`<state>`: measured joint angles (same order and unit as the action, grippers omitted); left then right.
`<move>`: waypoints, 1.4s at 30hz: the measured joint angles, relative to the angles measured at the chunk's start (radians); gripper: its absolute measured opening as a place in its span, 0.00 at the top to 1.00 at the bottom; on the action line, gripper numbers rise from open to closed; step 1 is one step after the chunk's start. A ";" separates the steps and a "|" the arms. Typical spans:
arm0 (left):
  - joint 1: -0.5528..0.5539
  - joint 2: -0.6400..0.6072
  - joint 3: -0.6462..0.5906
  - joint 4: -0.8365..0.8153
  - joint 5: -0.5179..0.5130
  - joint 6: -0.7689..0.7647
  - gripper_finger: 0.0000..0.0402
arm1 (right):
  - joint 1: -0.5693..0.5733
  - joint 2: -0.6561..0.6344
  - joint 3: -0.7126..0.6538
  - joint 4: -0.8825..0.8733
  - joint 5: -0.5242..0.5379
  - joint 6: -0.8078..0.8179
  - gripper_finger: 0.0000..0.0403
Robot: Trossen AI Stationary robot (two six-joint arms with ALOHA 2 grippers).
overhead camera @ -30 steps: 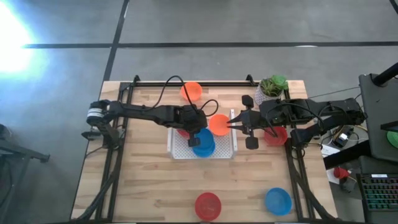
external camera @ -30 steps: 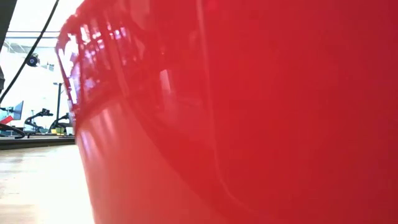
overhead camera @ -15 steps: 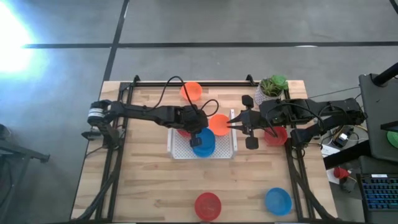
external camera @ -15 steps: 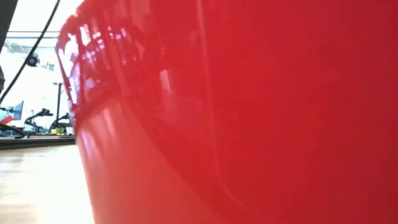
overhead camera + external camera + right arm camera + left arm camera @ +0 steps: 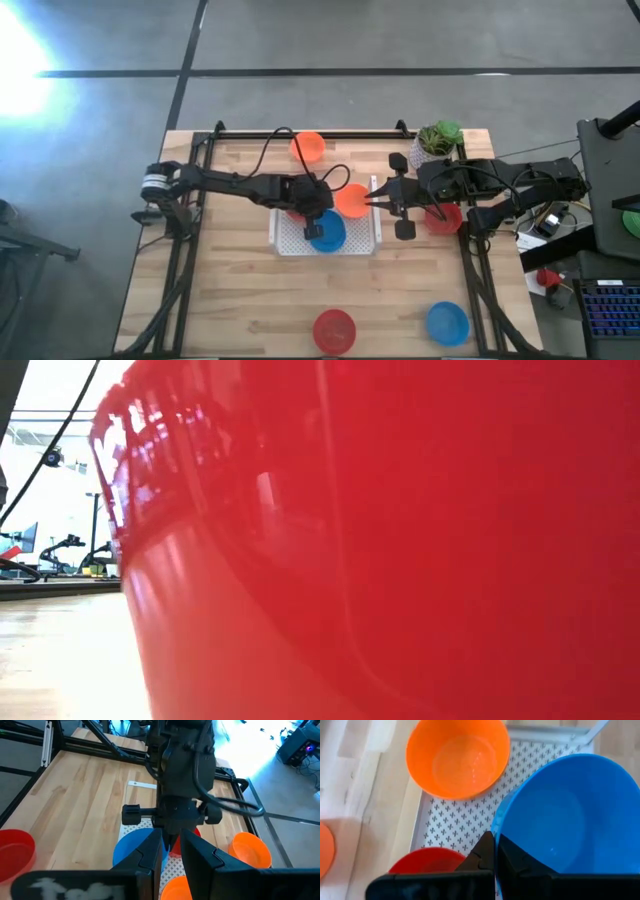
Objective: Pick & Place Mini bowls
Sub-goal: Stack the left blue bowl on top of the blue bowl on the shelf
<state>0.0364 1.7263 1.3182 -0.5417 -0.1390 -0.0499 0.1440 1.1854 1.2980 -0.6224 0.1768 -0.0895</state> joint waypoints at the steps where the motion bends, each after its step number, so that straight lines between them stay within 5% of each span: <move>1: 0.000 0.001 -0.002 -0.004 0.000 0.003 1.00 | 0.000 0.000 0.000 0.000 0.000 0.000 0.84; 22: -0.002 0.000 0.000 0.002 0.040 -0.014 1.00 | 0.000 0.000 0.000 0.000 0.000 0.000 0.84; 42: -0.002 -0.005 -0.003 0.011 0.069 -0.036 0.80 | 0.000 0.000 0.000 0.000 -0.001 -0.021 0.84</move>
<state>0.0348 1.7210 1.3148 -0.5303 -0.0696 -0.0856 0.1440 1.1853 1.2980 -0.6224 0.1762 -0.1104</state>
